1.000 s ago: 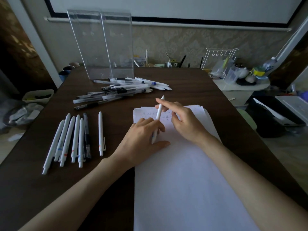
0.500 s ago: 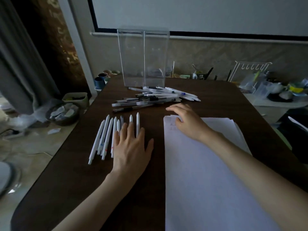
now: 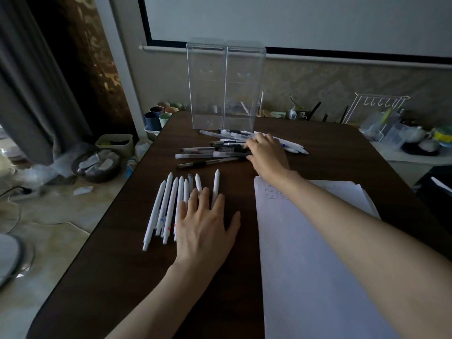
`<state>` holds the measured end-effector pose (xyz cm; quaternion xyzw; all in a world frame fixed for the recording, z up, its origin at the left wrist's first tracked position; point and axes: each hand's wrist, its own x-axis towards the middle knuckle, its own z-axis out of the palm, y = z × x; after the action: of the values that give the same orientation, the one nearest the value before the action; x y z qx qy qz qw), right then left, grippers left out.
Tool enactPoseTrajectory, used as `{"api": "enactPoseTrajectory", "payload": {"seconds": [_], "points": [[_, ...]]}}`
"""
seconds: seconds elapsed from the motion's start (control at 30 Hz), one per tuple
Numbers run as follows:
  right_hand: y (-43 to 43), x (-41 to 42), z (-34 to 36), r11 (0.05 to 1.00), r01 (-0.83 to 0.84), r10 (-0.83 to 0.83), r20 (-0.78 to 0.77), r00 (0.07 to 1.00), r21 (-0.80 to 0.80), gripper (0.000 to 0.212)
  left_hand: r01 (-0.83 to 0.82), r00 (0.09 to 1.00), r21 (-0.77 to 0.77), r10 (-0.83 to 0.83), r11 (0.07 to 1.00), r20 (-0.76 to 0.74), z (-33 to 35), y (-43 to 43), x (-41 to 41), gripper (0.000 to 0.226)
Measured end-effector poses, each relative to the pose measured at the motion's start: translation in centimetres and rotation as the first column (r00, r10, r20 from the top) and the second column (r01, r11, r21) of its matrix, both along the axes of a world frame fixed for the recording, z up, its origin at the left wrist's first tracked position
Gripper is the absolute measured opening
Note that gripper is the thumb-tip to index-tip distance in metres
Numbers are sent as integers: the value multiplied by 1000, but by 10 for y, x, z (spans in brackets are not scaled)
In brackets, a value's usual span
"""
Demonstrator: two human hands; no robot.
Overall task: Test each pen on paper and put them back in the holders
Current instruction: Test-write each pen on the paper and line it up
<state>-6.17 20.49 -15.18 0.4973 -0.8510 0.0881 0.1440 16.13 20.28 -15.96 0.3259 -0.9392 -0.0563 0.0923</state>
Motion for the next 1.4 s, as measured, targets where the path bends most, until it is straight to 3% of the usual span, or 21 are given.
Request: {"api": "enactPoseTrajectory", "payload": {"seconds": [0.17, 0.3, 0.4, 0.53, 0.63, 0.7, 0.73, 0.77, 0.8, 0.87, 0.93, 1.07, 1.23, 1.33, 1.4], "points": [[20, 2, 4, 994, -35, 26, -82, 996, -100, 18, 7, 1000, -3, -7, 1000, -3, 4, 1, -1, 56], [59, 9, 15, 970, -142, 134, -58, 989, -195, 13, 57, 985, -43, -63, 997, -158, 9, -2, -2, 54], [105, 17, 14, 949, -239, 233, -55, 971, -203, 16, 142, 942, -152, -180, 978, -281, 8, -1, -17, 55], [144, 22, 6, 931, -305, 294, -84, 952, -200, 28, 327, 893, -224, -378, 918, -246, 4, 11, -52, 43], [155, 13, 0, 930, -247, 216, -140, 966, -272, 27, 398, 863, -231, -448, 888, -233, -2, 16, -71, 34], [165, 10, 0, 908, -155, 186, 43, 982, -390, 25, 421, 856, -189, -458, 887, -240, -6, 13, -74, 35], [170, 11, 3, 880, -77, 207, 233, 950, -468, 19, 436, 847, -158, -464, 886, -262, -7, 12, -74, 37], [174, 13, 6, 848, 16, 267, 452, 851, -530, 10, 457, 834, -118, -471, 882, -288, -7, 12, -72, 37], [176, 17, 9, 816, 102, 356, 632, 688, -570, 6, 486, 819, -75, -483, 871, -310, -5, 14, -71, 34], [179, 25, 12, 753, 197, 539, 761, 361, -627, 14, 547, 788, -20, -523, 837, -326, -2, 19, -69, 27], [175, 33, 12, 757, 198, 601, 783, 160, -622, 23, 599, 759, -16, -575, 800, -305, 0, 23, -67, 29], [168, 44, 9, 843, 78, 507, 835, 213, -532, 20, 695, 693, 30, -659, 718, -291, -1, 22, -64, 39], [169, 39, 6, 841, 65, 520, 835, 179, -537, 3, 664, 711, 13, -625, 748, -322, -2, 20, -63, 29], [169, 28, 5, 790, 163, 571, 806, 159, -591, 18, 578, 757, -10, -542, 816, -365, 0, 21, -64, 38], [172, 16, 9, 728, 292, 582, 784, 215, -620, 24, 578, 747, -15, -537, 816, -391, 1, 20, -64, 47]]}}
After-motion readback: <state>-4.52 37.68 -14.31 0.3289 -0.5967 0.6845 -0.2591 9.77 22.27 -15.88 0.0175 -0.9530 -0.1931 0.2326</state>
